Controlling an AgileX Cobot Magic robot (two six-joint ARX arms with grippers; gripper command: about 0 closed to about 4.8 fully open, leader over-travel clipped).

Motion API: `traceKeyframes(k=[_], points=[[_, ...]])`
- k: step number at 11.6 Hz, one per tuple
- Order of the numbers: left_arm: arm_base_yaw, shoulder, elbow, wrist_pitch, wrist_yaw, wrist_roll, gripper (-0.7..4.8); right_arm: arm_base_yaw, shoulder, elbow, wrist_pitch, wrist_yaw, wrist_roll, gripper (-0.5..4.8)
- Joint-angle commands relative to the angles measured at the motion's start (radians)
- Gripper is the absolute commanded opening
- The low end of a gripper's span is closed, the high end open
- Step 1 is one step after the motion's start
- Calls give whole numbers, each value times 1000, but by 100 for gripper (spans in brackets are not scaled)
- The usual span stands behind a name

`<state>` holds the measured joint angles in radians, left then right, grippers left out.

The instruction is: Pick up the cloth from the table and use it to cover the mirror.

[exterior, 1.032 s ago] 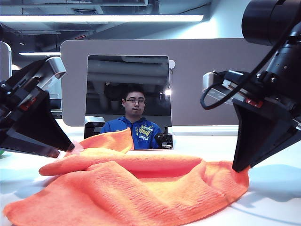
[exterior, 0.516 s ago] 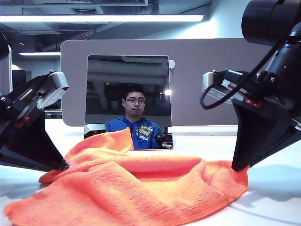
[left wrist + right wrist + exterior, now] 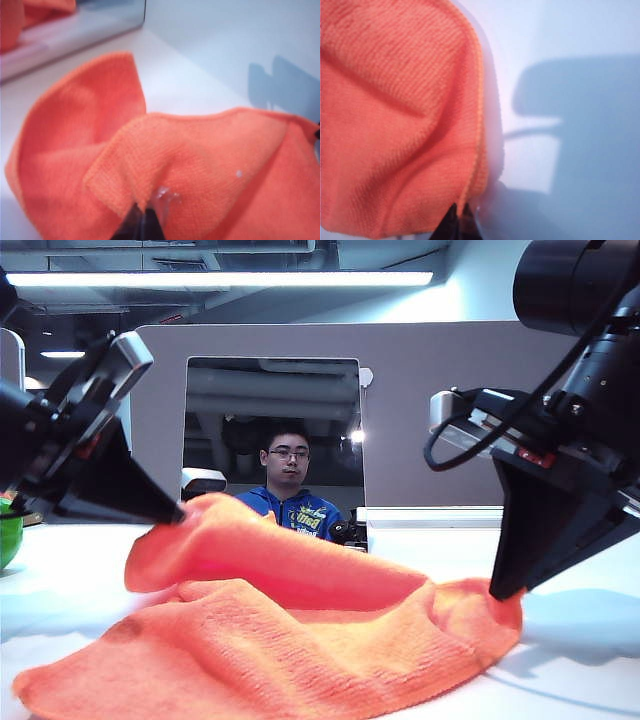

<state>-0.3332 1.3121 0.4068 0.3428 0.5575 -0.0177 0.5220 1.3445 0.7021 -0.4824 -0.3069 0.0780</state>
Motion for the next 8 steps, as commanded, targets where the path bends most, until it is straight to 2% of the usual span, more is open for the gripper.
traceKeyframes(k=[1,4,6,8], points=[[-1,-2,5,189,7,-28,-6,0,-3,5,166,2,-4,-1],[-1,-3,5,369,4,-69,-6,0,-3,5,395,2,-4,-1],[-1,-7,5,431,-2,-69,-6,0,-6,5,469,24,-4,-1],[0,-42,5,487,-88,-69,-6,-2,-27,6,568,70,-29,-2]])
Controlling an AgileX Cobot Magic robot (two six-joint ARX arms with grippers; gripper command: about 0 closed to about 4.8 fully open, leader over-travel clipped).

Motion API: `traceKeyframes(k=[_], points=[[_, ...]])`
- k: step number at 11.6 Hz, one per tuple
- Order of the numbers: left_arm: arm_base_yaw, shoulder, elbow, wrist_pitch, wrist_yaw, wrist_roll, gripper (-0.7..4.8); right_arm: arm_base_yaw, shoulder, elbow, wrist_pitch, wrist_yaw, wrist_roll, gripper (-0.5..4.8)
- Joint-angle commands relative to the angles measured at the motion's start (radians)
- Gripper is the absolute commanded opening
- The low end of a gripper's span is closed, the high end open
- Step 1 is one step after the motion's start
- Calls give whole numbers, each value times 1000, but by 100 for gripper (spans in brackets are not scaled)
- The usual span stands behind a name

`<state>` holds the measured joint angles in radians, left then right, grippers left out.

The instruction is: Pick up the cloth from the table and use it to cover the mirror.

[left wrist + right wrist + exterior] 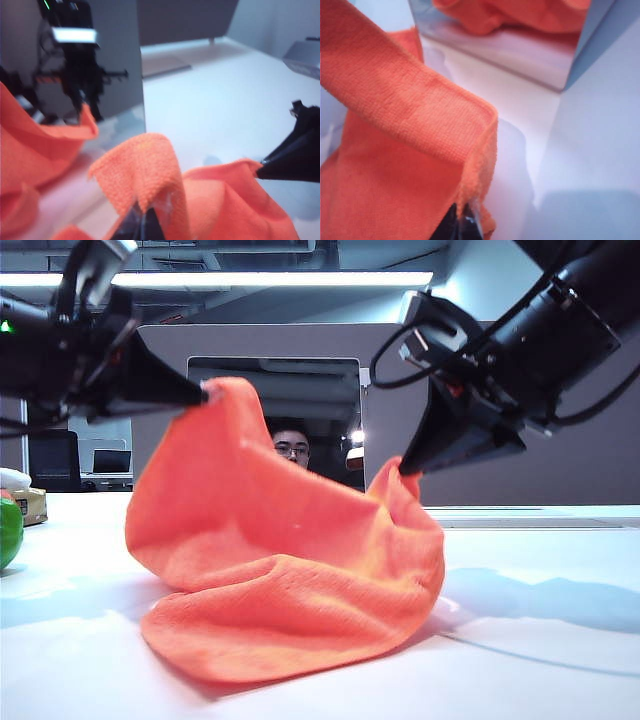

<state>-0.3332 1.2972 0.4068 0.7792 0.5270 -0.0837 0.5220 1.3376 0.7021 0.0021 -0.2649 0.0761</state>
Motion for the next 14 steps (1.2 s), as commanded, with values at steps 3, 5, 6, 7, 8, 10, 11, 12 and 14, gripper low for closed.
traceKeyframes(k=[3,5,6,7,8,10,11,12,14], points=[[2,-64,22,132,-212,-2,-6,-5,-55,34,249,150,-32,-1],[3,-63,96,57,-239,6,-6,-15,-54,89,257,215,-66,-1],[3,-63,132,42,-257,34,-6,-17,-54,118,257,224,-78,-1],[3,-63,146,32,-267,40,-6,-19,-54,130,257,231,-78,-1],[4,-63,186,-34,-311,50,-6,-30,-53,158,257,238,-78,-1],[4,-63,216,-91,-359,57,-6,-30,-44,185,257,240,-78,-1],[4,-63,226,-105,-393,82,-6,-30,-40,204,254,240,-79,-1],[4,-61,235,-110,-434,88,-6,-30,-25,233,256,240,-82,-1],[5,-61,251,-144,-490,107,-6,-30,12,278,257,244,-85,-1]])
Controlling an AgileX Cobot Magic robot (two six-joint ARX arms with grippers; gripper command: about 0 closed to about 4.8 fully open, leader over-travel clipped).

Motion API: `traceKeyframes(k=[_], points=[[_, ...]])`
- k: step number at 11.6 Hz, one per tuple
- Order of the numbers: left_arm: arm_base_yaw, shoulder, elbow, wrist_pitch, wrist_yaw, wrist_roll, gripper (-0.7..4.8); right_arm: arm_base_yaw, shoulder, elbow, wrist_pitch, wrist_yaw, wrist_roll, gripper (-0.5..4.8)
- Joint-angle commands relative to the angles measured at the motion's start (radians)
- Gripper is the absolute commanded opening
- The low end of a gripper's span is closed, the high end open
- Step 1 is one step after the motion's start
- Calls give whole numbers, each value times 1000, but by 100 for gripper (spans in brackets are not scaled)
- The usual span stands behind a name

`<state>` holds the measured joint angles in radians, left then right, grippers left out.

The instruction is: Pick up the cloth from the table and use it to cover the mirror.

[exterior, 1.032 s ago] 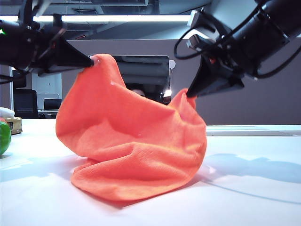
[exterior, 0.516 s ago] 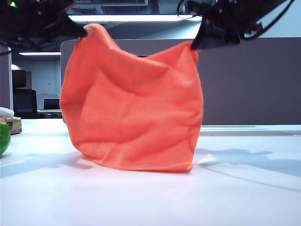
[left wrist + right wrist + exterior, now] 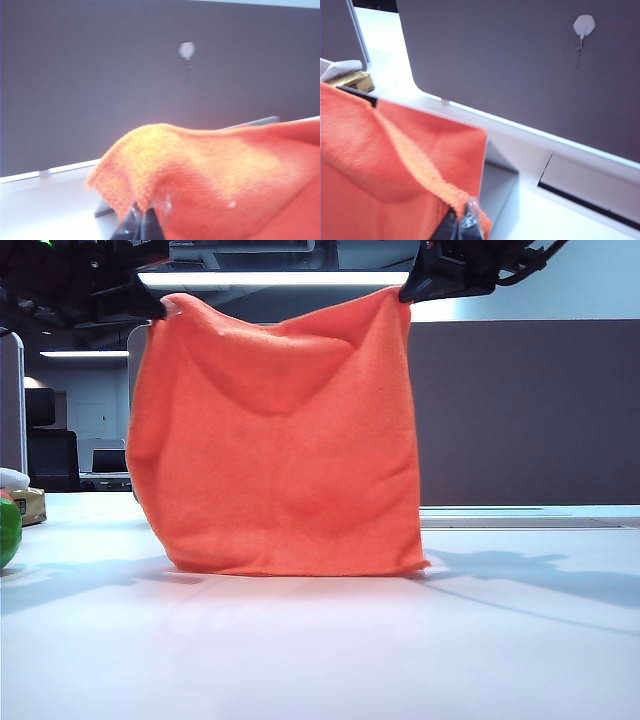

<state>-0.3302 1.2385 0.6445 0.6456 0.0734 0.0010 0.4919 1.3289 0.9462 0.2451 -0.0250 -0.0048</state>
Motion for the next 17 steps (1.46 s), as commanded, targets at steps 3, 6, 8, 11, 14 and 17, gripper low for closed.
traceKeyframes(k=[3,6,8,11,14,17], points=[[2,-1,45,-37,-81,54,-6,0,92,112,9,1,-8,-1],[14,84,115,-42,-120,82,-6,-2,169,200,10,34,-34,-1],[15,98,141,-47,-124,82,-6,-14,169,204,15,35,-34,-1],[15,155,239,-101,-124,105,-6,-53,178,216,13,45,-33,-1],[54,187,266,-143,-156,102,-6,-58,262,324,-32,19,-34,-1],[96,191,266,-150,-121,96,-6,-58,310,355,-43,11,-34,-1]])
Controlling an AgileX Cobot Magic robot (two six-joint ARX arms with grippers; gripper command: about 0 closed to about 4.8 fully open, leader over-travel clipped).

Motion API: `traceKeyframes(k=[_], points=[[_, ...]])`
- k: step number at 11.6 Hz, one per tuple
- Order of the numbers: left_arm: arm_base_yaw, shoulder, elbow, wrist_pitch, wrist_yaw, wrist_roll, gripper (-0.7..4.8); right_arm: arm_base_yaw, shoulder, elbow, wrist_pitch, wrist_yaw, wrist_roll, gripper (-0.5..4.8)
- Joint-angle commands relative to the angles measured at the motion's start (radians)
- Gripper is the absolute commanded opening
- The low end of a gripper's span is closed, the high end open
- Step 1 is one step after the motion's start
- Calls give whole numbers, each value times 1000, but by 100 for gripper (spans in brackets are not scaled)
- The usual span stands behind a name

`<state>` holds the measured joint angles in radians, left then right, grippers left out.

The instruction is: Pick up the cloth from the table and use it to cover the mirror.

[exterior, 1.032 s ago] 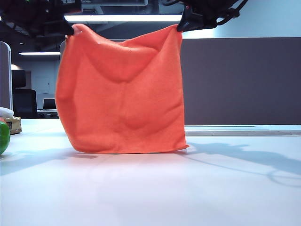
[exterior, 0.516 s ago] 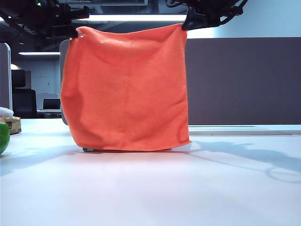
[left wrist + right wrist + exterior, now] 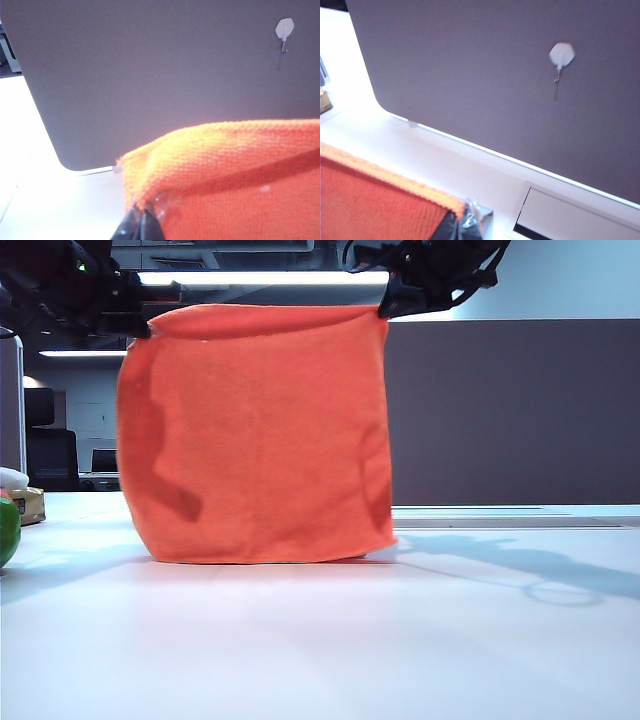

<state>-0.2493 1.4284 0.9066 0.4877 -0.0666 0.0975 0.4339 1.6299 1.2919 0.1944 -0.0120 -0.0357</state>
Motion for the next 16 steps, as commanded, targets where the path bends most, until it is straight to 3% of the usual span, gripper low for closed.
traceKeyframes(k=[1,2,5,9,12,16], points=[[28,8,4,19,51,-1,-6,0,27,10,10,-2,-3,-1],[34,48,7,31,117,-2,-6,0,62,22,19,3,-3,-1],[33,82,14,31,155,-2,-6,0,79,41,24,16,-3,-1],[33,89,64,67,171,0,-6,-29,81,45,72,37,-18,-1],[33,136,156,-8,207,-1,-6,-52,93,45,90,36,-18,-1],[32,163,174,-32,225,-4,-6,-63,110,53,104,33,-18,-1]])
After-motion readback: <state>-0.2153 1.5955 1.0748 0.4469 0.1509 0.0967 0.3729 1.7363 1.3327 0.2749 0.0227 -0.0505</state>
